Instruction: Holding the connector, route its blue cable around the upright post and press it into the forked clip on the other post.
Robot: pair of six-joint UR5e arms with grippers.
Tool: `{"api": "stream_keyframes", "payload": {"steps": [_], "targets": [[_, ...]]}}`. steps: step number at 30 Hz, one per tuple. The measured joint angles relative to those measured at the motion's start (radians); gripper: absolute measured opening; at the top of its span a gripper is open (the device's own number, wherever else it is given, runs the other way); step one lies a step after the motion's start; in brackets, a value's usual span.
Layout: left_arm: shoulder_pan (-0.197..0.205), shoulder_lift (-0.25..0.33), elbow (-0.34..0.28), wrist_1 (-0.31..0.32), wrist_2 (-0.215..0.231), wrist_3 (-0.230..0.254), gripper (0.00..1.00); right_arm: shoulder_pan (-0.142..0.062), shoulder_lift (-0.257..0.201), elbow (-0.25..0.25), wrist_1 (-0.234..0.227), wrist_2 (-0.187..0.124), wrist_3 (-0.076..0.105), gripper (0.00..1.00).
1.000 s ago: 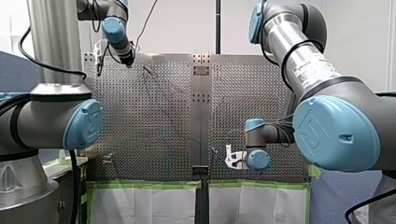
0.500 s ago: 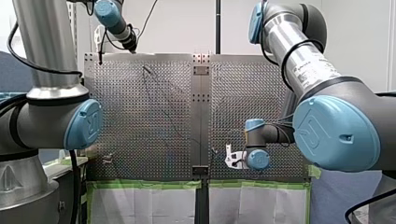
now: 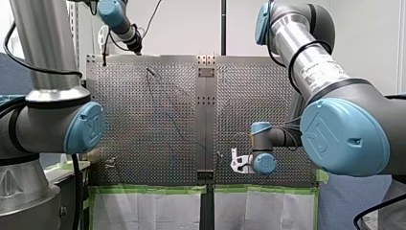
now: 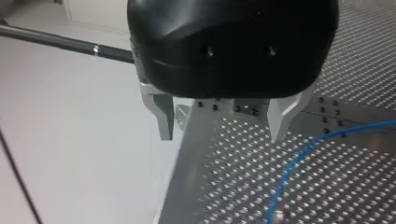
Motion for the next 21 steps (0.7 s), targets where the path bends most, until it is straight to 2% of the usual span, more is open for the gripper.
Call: {"api": "stream_keyframes", "payload": {"steps": [6,14,21], "targets": [[-0.017,-0.015,-0.002,-0.015,-0.039,0.014,1.00,0.000,0.000,0.000,0.003,0.000,-0.001,0.00],[-0.035,-0.025,-0.012,-0.019,-0.060,0.015,1.00,-0.001,0.000,0.000,0.003,0.000,-0.001,0.00],[-0.044,-0.030,-0.014,-0.024,-0.112,0.016,1.00,-0.001,0.000,0.001,0.003,0.000,-0.001,0.00]]}}
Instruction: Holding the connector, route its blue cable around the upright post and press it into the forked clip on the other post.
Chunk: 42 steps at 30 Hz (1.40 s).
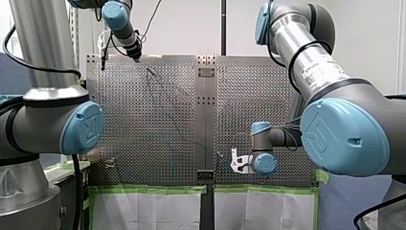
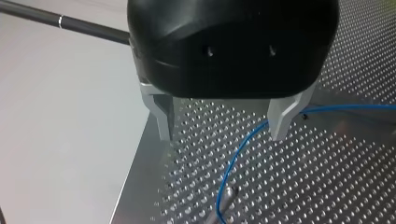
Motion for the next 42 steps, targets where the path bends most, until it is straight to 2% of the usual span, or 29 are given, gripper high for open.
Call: {"api": "stream_keyframes", "payload": {"steps": [7,21,26,29,35,42], "targets": [[-0.007,-0.009,0.000,-0.001,-0.040,-0.001,1.00,0.000,0.000,0.000,0.000,0.000,0.000,0.00],[-0.017,-0.016,0.000,0.001,-0.046,-0.002,1.00,0.000,0.000,-0.001,0.000,0.000,0.001,0.00],[-0.023,-0.016,0.000,0.012,-0.044,0.023,1.00,0.000,0.000,-0.004,0.001,-0.001,0.001,0.00],[-0.027,-0.016,0.000,0.030,-0.033,0.047,1.00,0.000,0.000,-0.004,0.001,-0.001,0.002,0.00],[-0.044,-0.041,-0.001,0.086,0.021,0.106,1.00,0.000,0.000,-0.004,-0.001,-0.002,0.004,0.00],[-0.073,-0.048,-0.026,0.146,0.081,0.166,1.00,0.004,0.000,-0.004,-0.003,-0.022,0.007,0.00]]}}
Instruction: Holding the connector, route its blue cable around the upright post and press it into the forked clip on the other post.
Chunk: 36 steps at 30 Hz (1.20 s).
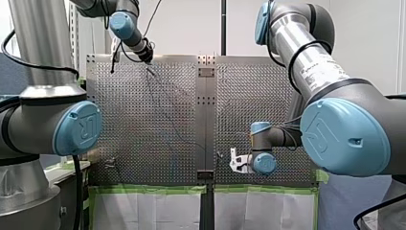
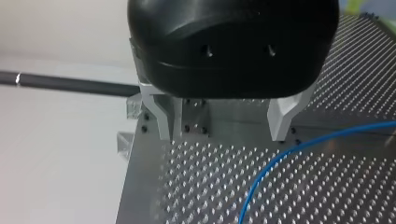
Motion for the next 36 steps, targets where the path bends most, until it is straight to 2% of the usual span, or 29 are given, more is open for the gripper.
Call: {"api": "stream_keyframes", "payload": {"steps": [5,15,20,26,33,36], "targets": [[-0.014,-0.013,-0.012,0.033,0.014,0.022,1.00,0.002,0.000,0.000,0.000,-0.014,0.004,0.00],[-0.043,-0.073,-0.026,0.116,-0.025,0.051,1.00,0.002,0.000,0.000,-0.001,-0.017,0.011,0.00],[-0.048,-0.083,-0.032,0.156,-0.037,0.062,1.00,0.001,0.000,0.000,-0.001,-0.017,0.013,0.00],[-0.051,-0.103,-0.040,0.193,-0.078,0.101,1.00,0.001,0.000,0.000,-0.001,-0.017,0.013,0.00],[-0.052,-0.129,-0.041,0.200,-0.138,0.129,1.00,0.001,0.000,0.000,0.002,-0.017,0.011,0.00],[-0.052,-0.136,-0.042,0.205,-0.146,0.140,1.00,0.001,0.000,0.000,0.002,-0.017,0.011,0.00]]}}
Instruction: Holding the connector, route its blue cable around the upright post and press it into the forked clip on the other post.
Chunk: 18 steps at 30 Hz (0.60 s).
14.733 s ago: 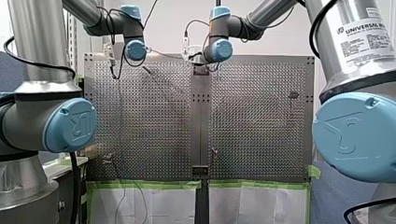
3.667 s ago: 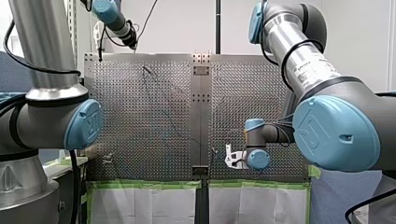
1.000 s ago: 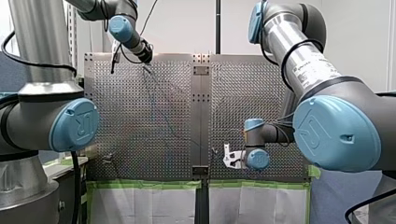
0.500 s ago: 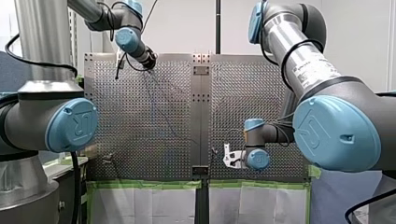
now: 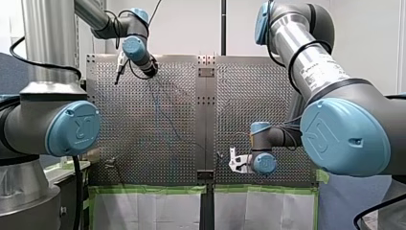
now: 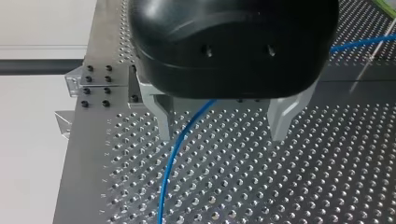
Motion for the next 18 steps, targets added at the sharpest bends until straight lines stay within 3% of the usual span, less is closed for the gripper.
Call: {"api": "stream_keyframes", "payload": {"steps": [12,18], "targets": [[0.002,-0.003,0.004,0.037,0.025,0.011,1.00,-0.001,0.000,0.000,-0.003,0.000,0.002,0.00],[-0.004,-0.011,0.037,0.037,0.026,-0.004,1.00,-0.001,0.000,0.000,-0.004,0.000,0.003,0.00]]}}
